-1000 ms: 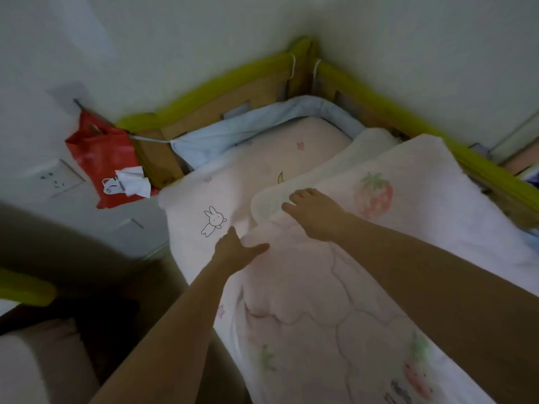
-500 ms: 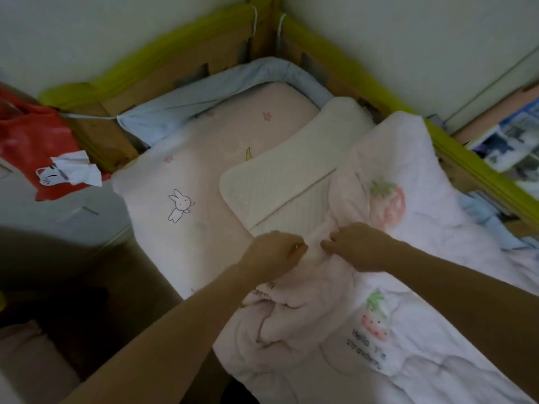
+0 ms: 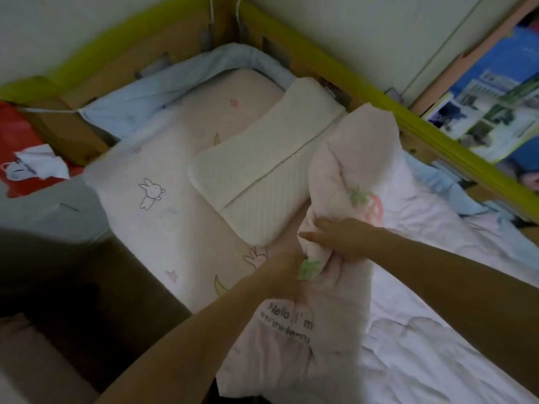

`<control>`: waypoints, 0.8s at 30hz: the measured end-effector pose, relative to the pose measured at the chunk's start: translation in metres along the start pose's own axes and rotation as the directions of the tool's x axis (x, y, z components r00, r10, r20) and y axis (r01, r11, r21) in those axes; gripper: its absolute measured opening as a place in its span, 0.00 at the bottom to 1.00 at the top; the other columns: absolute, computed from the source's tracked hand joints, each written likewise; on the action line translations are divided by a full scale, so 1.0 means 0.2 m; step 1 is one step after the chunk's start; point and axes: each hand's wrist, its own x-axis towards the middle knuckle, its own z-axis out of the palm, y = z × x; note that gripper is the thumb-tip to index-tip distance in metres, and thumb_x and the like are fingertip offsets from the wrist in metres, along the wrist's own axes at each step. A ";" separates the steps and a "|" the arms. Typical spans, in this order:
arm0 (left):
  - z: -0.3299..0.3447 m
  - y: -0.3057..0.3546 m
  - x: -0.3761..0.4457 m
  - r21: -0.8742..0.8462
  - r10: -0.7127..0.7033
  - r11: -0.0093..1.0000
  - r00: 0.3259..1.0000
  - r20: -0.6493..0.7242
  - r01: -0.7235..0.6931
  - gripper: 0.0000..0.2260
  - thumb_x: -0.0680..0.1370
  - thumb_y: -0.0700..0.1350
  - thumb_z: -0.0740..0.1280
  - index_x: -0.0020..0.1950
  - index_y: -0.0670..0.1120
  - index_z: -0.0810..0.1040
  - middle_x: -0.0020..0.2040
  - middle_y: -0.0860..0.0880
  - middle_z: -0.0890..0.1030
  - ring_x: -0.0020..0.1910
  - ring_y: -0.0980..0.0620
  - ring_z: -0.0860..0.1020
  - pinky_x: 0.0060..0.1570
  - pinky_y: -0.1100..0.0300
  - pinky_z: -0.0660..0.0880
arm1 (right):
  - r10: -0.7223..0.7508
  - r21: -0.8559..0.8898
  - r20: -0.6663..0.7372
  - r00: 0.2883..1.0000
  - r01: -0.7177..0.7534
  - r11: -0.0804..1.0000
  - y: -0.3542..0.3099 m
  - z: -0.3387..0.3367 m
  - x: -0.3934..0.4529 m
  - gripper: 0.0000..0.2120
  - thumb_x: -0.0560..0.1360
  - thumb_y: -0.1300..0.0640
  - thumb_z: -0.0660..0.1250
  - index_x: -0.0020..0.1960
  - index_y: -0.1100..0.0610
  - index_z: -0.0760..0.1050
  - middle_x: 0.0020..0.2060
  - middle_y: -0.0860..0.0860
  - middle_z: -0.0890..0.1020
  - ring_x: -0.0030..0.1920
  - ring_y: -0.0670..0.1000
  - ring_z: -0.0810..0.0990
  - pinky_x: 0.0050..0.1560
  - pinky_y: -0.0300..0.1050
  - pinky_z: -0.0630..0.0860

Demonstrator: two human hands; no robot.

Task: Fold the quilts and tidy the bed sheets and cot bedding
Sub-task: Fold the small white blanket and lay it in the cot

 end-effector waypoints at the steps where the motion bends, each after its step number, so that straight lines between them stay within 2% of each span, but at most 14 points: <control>1: -0.06 0.00 -0.05 0.089 0.057 0.995 0.997 -0.044 -0.053 0.21 0.72 0.42 0.72 0.64 0.44 0.75 0.57 0.52 0.77 0.55 0.52 0.76 0.50 0.68 0.66 | 0.098 0.081 -0.062 0.993 -0.092 0.992 0.00 -0.03 0.01 0.30 0.80 0.55 0.60 0.78 0.47 0.51 0.77 0.55 0.51 0.74 0.58 0.59 0.69 0.55 0.62; 3: -0.22 -0.02 -0.16 0.298 0.122 0.950 0.988 -0.096 -0.089 0.20 0.73 0.43 0.70 0.65 0.46 0.74 0.58 0.50 0.78 0.57 0.50 0.76 0.52 0.63 0.69 | 0.112 0.046 -0.227 0.968 -0.105 0.993 -0.02 -0.13 0.04 0.40 0.76 0.58 0.66 0.78 0.44 0.46 0.78 0.52 0.47 0.74 0.55 0.57 0.68 0.51 0.63; 4: -0.31 -0.02 -0.22 0.382 0.151 0.919 0.982 -0.113 -0.097 0.18 0.74 0.44 0.69 0.63 0.46 0.75 0.56 0.50 0.77 0.55 0.48 0.77 0.49 0.61 0.70 | 0.046 -0.045 -0.252 0.967 -0.059 0.997 -0.03 -0.19 0.06 0.39 0.74 0.58 0.68 0.78 0.44 0.50 0.78 0.52 0.48 0.75 0.54 0.54 0.70 0.50 0.59; 6: -0.48 -0.02 -0.33 0.464 0.196 0.881 0.964 -0.182 -0.091 0.13 0.73 0.44 0.69 0.57 0.47 0.77 0.49 0.51 0.72 0.47 0.48 0.77 0.40 0.59 0.69 | -0.011 -0.153 -0.248 0.969 -0.028 0.988 -0.03 -0.36 0.10 0.30 0.72 0.55 0.69 0.73 0.48 0.65 0.75 0.51 0.61 0.76 0.53 0.56 0.74 0.49 0.50; 8: -0.64 -0.01 -0.46 0.424 0.112 0.905 0.940 -0.321 0.037 0.13 0.72 0.46 0.71 0.55 0.47 0.77 0.50 0.51 0.72 0.45 0.49 0.77 0.41 0.57 0.72 | 0.045 -0.041 -0.330 0.943 -0.062 0.997 -0.05 -0.57 0.09 0.19 0.73 0.54 0.67 0.63 0.52 0.75 0.62 0.51 0.78 0.67 0.52 0.71 0.74 0.48 0.55; 10: -0.77 -0.02 -0.57 0.248 -0.120 0.935 0.885 -0.450 0.253 0.15 0.72 0.53 0.71 0.55 0.48 0.78 0.51 0.51 0.77 0.48 0.49 0.78 0.47 0.57 0.75 | 0.148 0.129 -0.521 0.841 -0.094 0.987 -0.03 -0.78 0.05 0.12 0.76 0.55 0.65 0.58 0.56 0.77 0.55 0.54 0.81 0.56 0.55 0.77 0.60 0.45 0.68; 12: -0.85 -0.05 -0.68 0.080 -0.319 0.921 0.856 -0.408 0.381 0.21 0.69 0.60 0.73 0.55 0.49 0.80 0.50 0.50 0.81 0.48 0.50 0.79 0.51 0.57 0.76 | 0.221 0.162 -0.703 0.676 -0.150 0.975 -0.02 -0.98 0.00 0.11 0.78 0.55 0.61 0.59 0.56 0.75 0.54 0.56 0.80 0.53 0.56 0.78 0.48 0.45 0.68; 15: -0.90 0.00 -0.81 0.184 -0.459 0.857 0.875 -0.155 0.482 0.30 0.67 0.59 0.76 0.64 0.46 0.76 0.57 0.48 0.80 0.55 0.47 0.77 0.59 0.55 0.74 | 0.284 0.224 -0.813 0.508 -0.178 0.958 -0.11 -1.25 -0.03 0.16 0.81 0.54 0.56 0.67 0.57 0.70 0.59 0.59 0.78 0.57 0.58 0.77 0.53 0.51 0.69; 17: -0.92 0.00 -0.89 0.269 -0.523 0.784 0.828 -0.201 0.560 0.24 0.73 0.52 0.72 0.65 0.43 0.75 0.58 0.46 0.79 0.55 0.46 0.77 0.57 0.57 0.74 | 0.317 0.245 -0.848 0.425 -0.215 0.945 -0.18 -1.39 -0.05 0.16 0.82 0.58 0.54 0.69 0.58 0.68 0.56 0.60 0.78 0.54 0.60 0.78 0.50 0.53 0.72; 19: -1.02 -0.02 -1.02 0.220 -0.543 0.680 0.681 -0.491 0.700 0.14 0.78 0.45 0.65 0.63 0.41 0.75 0.57 0.44 0.79 0.54 0.45 0.78 0.52 0.56 0.73 | 0.380 0.302 -0.869 0.317 -0.268 0.915 -0.20 -1.47 -0.08 0.14 0.80 0.63 0.54 0.63 0.59 0.72 0.50 0.60 0.79 0.48 0.60 0.79 0.45 0.53 0.73; 21: -1.17 -0.07 -1.16 -0.004 -0.524 0.607 0.396 -0.754 0.795 0.11 0.79 0.41 0.60 0.60 0.42 0.77 0.56 0.42 0.79 0.55 0.43 0.78 0.50 0.53 0.74 | 0.445 0.371 -0.857 0.258 -0.290 0.882 -0.18 -1.51 -0.06 0.12 0.80 0.62 0.54 0.57 0.61 0.74 0.49 0.60 0.80 0.49 0.60 0.79 0.43 0.52 0.71; 22: -1.24 -0.09 -1.21 -0.091 -0.518 0.597 0.296 -0.803 0.797 0.11 0.79 0.40 0.60 0.59 0.42 0.77 0.56 0.41 0.79 0.55 0.42 0.78 0.49 0.53 0.74 | 0.492 0.419 -0.820 0.291 -0.280 0.864 -0.17 -1.51 -0.06 0.11 0.80 0.60 0.55 0.55 0.62 0.75 0.48 0.61 0.80 0.49 0.60 0.79 0.44 0.51 0.71; 23: -1.29 -0.10 -1.24 -0.132 -0.512 0.604 0.256 -0.820 0.786 0.12 0.78 0.41 0.60 0.59 0.42 0.77 0.56 0.41 0.79 0.55 0.41 0.78 0.49 0.52 0.74 | 0.513 0.439 -0.774 0.371 -0.270 0.857 -0.18 -1.52 -0.06 0.12 0.80 0.57 0.57 0.51 0.62 0.76 0.45 0.61 0.80 0.46 0.61 0.78 0.44 0.51 0.72; 24: -1.33 -0.09 -1.25 -0.153 -0.523 0.622 0.261 -0.811 0.768 0.13 0.78 0.42 0.60 0.60 0.43 0.77 0.57 0.41 0.79 0.56 0.41 0.78 0.50 0.52 0.74 | 0.531 0.477 -0.719 0.448 -0.236 0.846 -0.24 -1.54 -0.01 0.17 0.81 0.51 0.57 0.47 0.63 0.76 0.41 0.60 0.79 0.43 0.62 0.78 0.44 0.53 0.74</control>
